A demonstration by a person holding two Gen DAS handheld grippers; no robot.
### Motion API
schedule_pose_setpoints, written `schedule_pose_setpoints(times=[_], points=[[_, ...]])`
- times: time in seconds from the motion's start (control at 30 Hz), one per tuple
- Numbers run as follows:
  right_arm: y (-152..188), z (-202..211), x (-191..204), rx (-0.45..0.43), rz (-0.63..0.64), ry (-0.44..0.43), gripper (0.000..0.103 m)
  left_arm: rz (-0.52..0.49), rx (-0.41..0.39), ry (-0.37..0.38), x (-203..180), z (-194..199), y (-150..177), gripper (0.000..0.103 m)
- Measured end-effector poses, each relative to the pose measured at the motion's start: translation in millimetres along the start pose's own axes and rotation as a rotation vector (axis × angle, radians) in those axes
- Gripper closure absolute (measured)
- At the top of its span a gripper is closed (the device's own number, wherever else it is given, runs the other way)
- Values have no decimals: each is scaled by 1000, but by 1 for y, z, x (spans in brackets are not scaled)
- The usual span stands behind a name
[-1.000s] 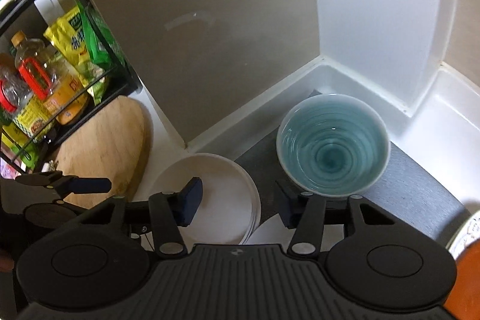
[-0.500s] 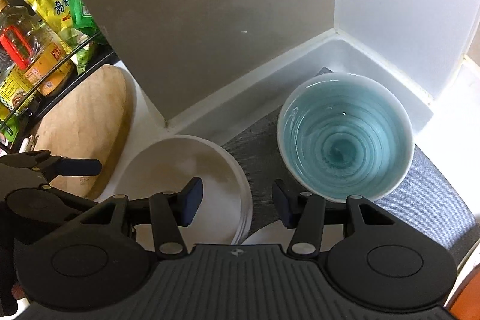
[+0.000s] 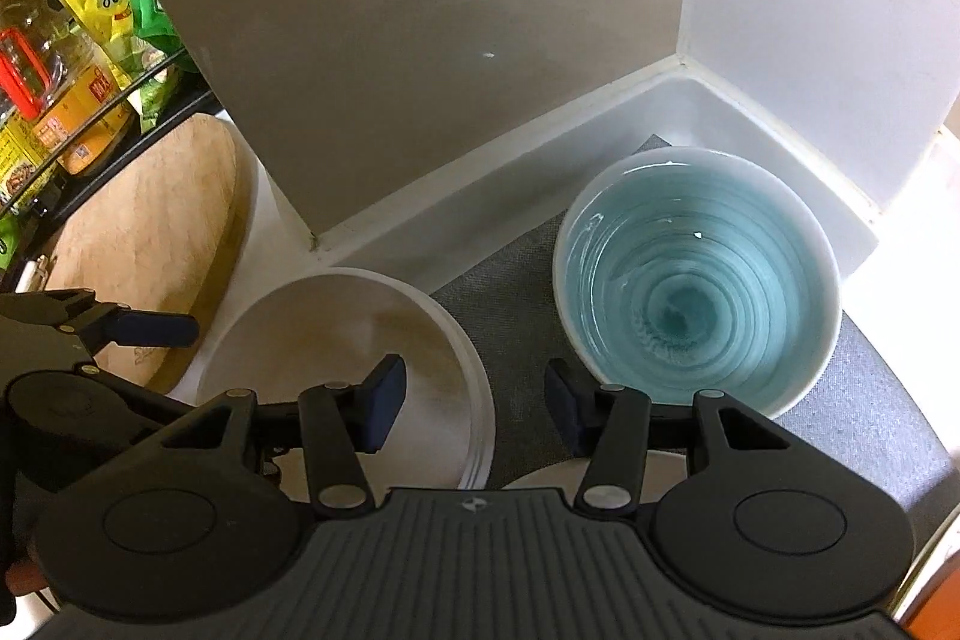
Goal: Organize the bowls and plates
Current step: 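Move the right tool to the orange-banded white bowl and grip its rim, then carry the orange-banded bowl with the right tool onto the terracotta plate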
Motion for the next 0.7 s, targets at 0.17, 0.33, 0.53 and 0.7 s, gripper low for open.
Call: schedule_pose_setpoints(times=[0.17,0.33,0.53,0.7], points=[[2,-5,0,16,24,10,52,-15,2,6,-1,0,2,2],[2,-3,1,26,7,-12,89,-16,40,59,-2,1,4,46],[1,-1,0,14,-30,-21,92,25,38,111,2,7,4,83],[-2,8,9,-20,-10,-26,92,35,10,110,4,19,4,84]])
Point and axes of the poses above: each gripper's, at about its wrist camera, not at the fingertips, and z roughly against the way its jaws point, x to its left, y to its underside, the point moved 5 cm from there along -z, roughly the way its jaws point, and after that the axes turned 11 degrees about -x, right-handed, at the moved point
